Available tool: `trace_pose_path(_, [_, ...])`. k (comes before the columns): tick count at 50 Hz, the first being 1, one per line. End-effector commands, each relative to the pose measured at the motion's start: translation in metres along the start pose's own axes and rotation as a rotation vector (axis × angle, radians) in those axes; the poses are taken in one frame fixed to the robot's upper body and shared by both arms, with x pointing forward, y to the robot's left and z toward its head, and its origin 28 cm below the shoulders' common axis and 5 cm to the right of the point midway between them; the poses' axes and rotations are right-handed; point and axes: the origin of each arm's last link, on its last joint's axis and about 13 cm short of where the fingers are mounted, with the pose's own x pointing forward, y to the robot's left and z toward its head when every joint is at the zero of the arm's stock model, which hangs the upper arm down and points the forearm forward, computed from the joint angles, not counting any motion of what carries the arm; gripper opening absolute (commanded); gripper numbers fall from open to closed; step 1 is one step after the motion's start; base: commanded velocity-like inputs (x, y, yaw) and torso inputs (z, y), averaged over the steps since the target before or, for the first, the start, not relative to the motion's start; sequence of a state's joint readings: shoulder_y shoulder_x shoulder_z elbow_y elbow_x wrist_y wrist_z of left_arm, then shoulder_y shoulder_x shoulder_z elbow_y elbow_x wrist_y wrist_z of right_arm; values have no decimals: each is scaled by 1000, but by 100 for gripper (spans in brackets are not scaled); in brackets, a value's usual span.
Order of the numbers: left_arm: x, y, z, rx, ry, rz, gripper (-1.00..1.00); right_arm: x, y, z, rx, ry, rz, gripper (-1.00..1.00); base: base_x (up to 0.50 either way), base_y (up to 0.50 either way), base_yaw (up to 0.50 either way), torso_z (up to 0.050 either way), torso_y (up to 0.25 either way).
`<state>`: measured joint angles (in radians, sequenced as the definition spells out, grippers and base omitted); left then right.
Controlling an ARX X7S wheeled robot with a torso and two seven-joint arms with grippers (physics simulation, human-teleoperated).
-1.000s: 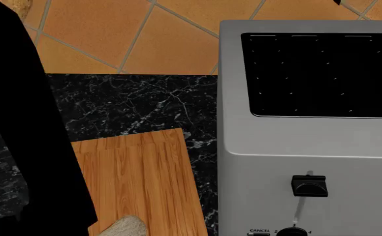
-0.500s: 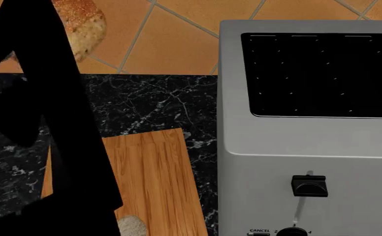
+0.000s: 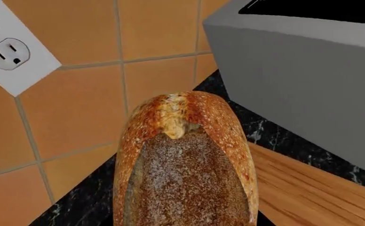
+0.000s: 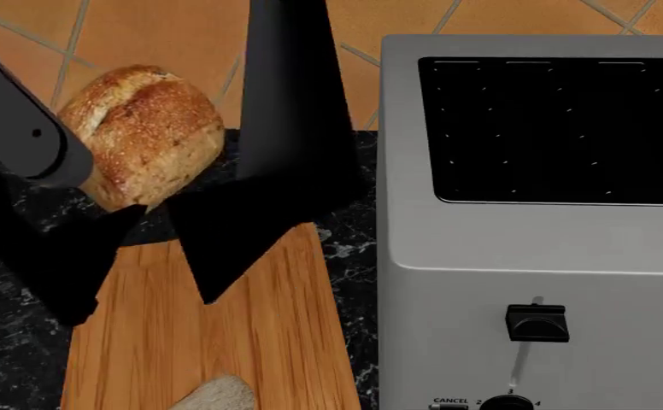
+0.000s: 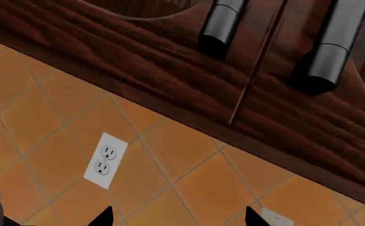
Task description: Place all breads on the cutting board.
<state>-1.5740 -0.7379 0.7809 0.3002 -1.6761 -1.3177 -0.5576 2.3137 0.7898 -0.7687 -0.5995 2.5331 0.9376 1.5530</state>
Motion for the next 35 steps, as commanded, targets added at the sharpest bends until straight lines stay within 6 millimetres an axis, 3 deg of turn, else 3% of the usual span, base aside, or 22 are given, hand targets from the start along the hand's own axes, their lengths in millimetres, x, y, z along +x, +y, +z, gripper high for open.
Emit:
trace_pose_path(1, [5, -7, -5, 4, 18, -41, -100, 2, -3, 0, 22, -58, -51, 100, 0, 0, 0, 0, 0])
trace_pose_path(35, [-8, -23, -37, -30, 78, -72, -100, 3, -1, -3, 29, -54, -36, 100, 0, 0, 0, 0, 0])
